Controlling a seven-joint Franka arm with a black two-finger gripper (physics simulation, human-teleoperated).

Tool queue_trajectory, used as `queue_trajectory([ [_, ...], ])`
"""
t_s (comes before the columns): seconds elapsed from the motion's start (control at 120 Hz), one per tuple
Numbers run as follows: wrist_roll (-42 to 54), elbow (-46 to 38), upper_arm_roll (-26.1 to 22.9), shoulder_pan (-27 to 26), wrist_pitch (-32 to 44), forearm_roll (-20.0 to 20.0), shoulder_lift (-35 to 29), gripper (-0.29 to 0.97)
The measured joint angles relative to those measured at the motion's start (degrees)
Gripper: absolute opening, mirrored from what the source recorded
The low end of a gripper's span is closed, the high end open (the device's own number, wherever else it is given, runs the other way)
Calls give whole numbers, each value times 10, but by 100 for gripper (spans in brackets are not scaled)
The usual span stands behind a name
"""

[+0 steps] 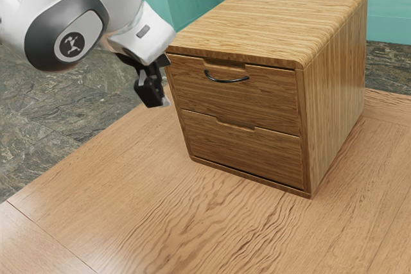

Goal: Pull the drawer handle with one arm to open the drawer

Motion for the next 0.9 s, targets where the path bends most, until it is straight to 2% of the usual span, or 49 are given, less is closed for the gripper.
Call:
queue_trajectory([
  [0.192,86,-6,2,0,49,-9,10,46],
  [0.333,130,-2,-1,-4,78,-23,29,38],
  [0.517,170,24,-1,-3,96,-33,66,34],
  [0.9,221,38,-2,0,120,-54,92,32],
])
